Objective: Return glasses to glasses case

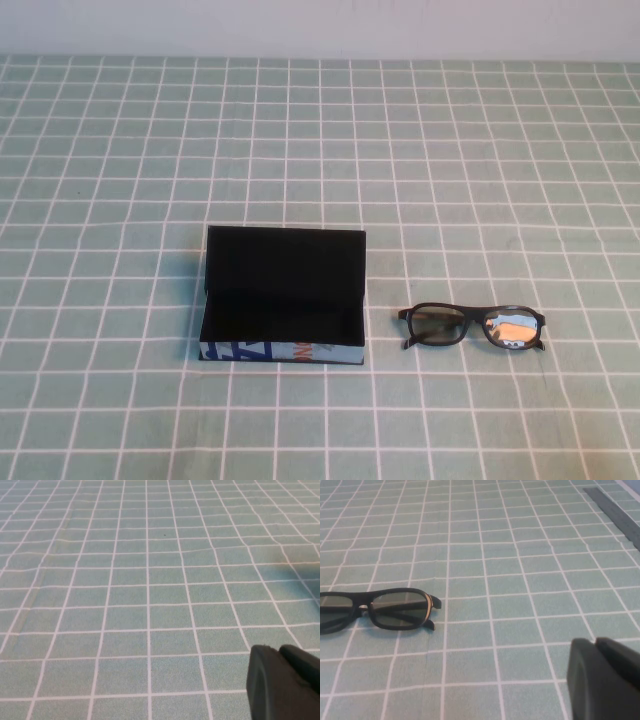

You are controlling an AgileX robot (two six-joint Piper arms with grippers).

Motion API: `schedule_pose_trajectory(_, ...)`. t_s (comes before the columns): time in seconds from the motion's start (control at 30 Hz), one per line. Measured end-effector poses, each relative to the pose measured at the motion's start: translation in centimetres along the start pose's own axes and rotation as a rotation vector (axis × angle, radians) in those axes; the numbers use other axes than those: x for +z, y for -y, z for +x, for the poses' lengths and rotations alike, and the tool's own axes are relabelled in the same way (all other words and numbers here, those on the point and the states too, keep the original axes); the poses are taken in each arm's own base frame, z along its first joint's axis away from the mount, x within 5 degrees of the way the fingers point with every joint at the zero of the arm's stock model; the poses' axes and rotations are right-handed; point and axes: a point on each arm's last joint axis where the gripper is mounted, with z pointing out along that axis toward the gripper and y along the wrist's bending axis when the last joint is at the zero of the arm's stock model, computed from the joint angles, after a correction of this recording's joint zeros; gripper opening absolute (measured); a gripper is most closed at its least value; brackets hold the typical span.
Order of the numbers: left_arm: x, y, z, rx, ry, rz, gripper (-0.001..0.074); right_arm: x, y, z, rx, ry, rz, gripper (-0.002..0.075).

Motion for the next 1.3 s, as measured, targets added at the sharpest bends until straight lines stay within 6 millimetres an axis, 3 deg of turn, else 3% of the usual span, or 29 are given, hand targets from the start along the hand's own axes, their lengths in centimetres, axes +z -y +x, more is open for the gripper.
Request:
schedule_pose_trajectory(0.9, 0.0, 0.0, -0.1, 0.018, 0.007, -0.004, 0.0001, 0.0, 0.0, 0.0, 0.0, 0.0, 0.0, -0.0011)
schedule_pose_trajectory(1.1, 0.0, 0.1, -0.7, 0.034, 0.084, 0.008, 0.0002, 0.0, 0.0, 0.0, 0.0, 0.0, 0.0, -0.0011)
schedule_pose_trajectory(1.3, -0.3, 0.5, -2.4, 0.037, 0.279, 0.049, 0.0002, 0.0, 0.0, -0.2, 0.0, 0.019, 0.0, -0.0011)
